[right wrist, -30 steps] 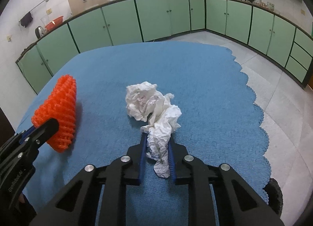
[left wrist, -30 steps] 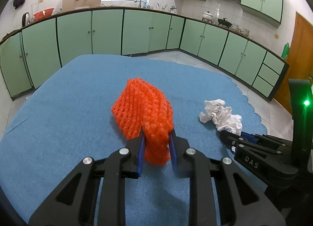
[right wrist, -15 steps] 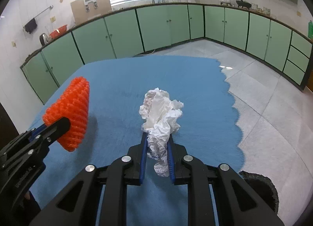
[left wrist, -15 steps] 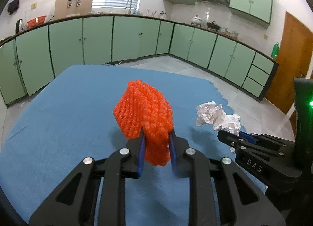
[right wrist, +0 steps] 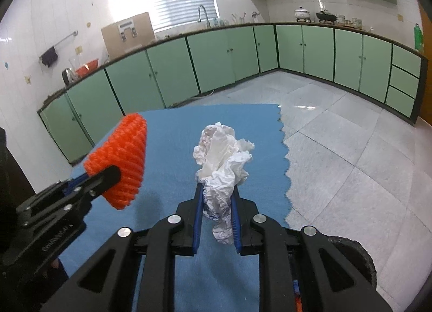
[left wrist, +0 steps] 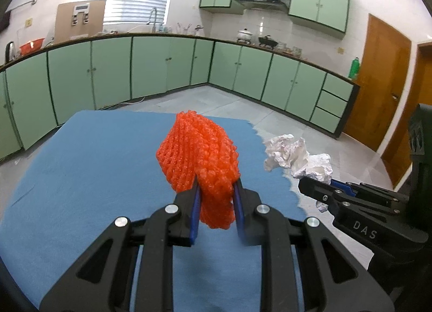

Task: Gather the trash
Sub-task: 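Carry the orange net and white tissue over the black bin with both grippers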

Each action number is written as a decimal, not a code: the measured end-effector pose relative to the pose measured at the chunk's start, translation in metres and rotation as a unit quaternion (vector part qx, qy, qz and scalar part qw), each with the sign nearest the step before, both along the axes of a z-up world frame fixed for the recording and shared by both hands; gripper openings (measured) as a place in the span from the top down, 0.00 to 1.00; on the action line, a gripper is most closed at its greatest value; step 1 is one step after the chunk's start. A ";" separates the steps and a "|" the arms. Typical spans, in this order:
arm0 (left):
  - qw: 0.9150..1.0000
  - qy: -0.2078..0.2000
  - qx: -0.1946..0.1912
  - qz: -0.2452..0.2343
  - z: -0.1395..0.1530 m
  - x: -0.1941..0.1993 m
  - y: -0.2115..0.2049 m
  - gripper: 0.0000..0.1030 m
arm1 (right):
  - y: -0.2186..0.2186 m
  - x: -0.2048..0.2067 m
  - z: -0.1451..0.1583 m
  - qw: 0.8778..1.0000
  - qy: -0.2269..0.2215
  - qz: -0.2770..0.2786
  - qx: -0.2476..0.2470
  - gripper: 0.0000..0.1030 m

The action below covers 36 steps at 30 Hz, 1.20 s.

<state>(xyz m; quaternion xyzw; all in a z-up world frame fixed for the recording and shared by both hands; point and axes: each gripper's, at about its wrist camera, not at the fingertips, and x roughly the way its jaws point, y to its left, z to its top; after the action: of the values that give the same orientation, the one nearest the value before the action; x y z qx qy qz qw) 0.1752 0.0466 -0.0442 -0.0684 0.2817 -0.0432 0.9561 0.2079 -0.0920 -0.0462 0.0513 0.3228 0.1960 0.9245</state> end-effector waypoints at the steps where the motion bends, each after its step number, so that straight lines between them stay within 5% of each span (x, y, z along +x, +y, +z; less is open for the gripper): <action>1: 1.000 -0.002 -0.001 -0.005 0.002 -0.001 -0.004 0.80 | -0.003 -0.003 0.002 1.000 -0.003 -0.002 0.001 0.82; 21: 0.991 -0.021 -0.005 -0.131 0.007 -0.023 -0.112 0.80 | -0.110 -0.068 0.018 0.994 -0.032 -0.103 -0.012 0.82; 36: 0.976 0.015 -0.005 -0.216 -0.033 -0.031 -0.199 0.80 | -0.176 -0.100 -0.008 0.982 0.001 -0.190 -0.018 0.82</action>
<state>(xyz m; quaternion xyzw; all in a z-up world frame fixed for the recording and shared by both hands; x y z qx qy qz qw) 0.1445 -0.1528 -0.0777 -0.0112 0.3036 -0.2491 0.9196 0.1084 -0.2684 -0.0541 0.0948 0.3115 0.0109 0.9455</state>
